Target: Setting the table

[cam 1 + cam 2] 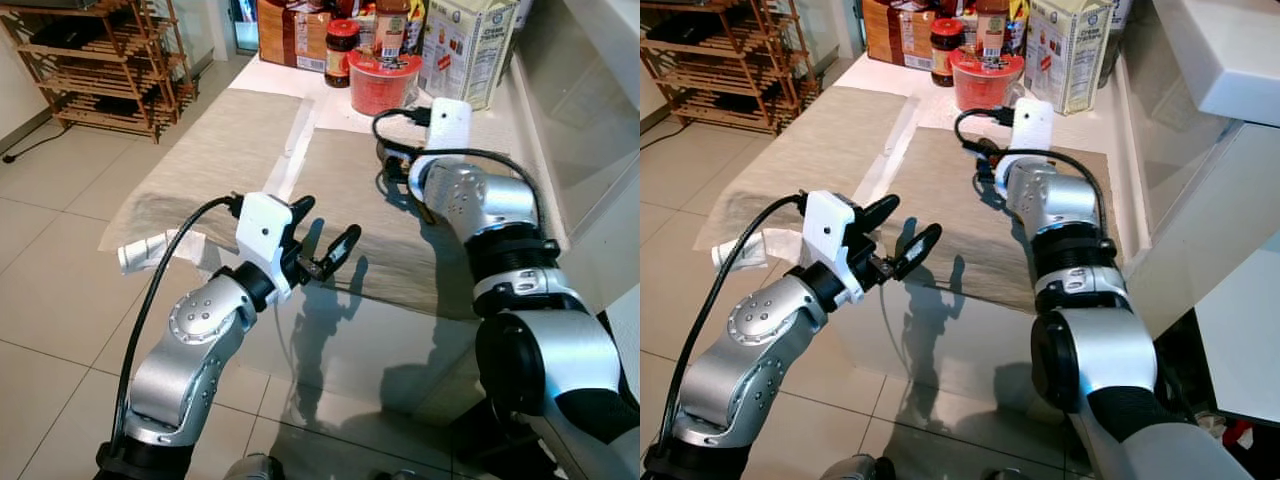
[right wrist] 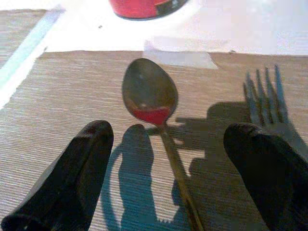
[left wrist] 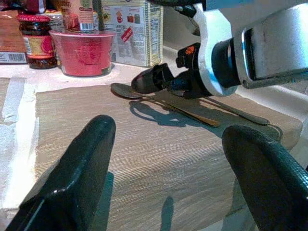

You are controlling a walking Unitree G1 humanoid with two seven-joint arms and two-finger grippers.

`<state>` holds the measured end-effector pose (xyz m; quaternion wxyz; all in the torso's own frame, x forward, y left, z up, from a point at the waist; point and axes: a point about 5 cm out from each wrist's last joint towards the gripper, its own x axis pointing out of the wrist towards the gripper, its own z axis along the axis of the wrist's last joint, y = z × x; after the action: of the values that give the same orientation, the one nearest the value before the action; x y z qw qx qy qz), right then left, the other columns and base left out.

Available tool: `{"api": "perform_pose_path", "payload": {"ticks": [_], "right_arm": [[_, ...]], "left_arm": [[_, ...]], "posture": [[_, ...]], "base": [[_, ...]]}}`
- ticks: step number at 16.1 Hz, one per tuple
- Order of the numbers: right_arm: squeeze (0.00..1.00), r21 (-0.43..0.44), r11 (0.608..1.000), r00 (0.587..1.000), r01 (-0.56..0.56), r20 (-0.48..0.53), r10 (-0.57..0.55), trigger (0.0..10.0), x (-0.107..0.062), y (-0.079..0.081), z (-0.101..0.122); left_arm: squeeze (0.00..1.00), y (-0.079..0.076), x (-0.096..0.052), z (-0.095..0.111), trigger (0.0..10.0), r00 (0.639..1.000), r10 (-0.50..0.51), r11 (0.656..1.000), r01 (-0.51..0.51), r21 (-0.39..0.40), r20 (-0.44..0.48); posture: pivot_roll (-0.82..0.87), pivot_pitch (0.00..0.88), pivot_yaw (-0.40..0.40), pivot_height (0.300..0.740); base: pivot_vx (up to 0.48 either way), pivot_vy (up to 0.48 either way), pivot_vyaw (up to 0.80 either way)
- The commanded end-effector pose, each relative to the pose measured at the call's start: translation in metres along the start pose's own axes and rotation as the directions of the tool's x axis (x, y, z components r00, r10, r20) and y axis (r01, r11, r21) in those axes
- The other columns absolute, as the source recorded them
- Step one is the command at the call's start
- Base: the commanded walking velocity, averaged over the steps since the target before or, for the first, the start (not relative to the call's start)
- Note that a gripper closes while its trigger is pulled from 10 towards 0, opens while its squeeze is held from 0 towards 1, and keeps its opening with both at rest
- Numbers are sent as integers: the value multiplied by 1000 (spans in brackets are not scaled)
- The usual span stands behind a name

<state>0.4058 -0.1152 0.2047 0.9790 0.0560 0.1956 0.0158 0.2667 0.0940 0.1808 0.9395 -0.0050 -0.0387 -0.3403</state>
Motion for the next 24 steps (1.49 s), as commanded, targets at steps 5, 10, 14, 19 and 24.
{"api": "perform_pose_path", "payload": {"ticks": [5, 10, 14, 19, 24], "right_arm": [[0, -57, 998, 1000, 8, 8, -8, 10000, 9, -3, -28], [0, -86, 996, 999, 9, 44, -6, 10000, 13, -9, -42], [0, -75, 997, 999, -1, 50, 5, 0, 14, -9, -49], [0, -110, 994, 999, -4, 52, 9, 0, 14, -9, -59], [0, -124, 992, 994, -30, 102, 42, 0, 13, -5, -61]], "left_arm": [[0, -2, 3, 5, 10000, 1000, -7, 1000, 7, 9, 11], [0, -2, 4, 5, 10000, 1000, -5, 1000, 5, 7, 17], [0, -2, 5, 6, 10000, 1000, -5, 1000, 5, 6, 18], [0, -3, 5, 5, 10000, 1000, -3, 1000, 3, 1, 13], [0, -2, 6, 4, 10000, 1000, -4, 1000, 4, 1, 9]], "posture": [[74, 76, 1, 740], [74, 68, 1, 740], [73, 72, 0, 740], [71, 79, 4, 740], [68, 80, 7, 740]], "base": [[0, 0, 0], [0, 0, 0], [0, 0, 0], [0, 0, 0], [0, 0, 0]]}}
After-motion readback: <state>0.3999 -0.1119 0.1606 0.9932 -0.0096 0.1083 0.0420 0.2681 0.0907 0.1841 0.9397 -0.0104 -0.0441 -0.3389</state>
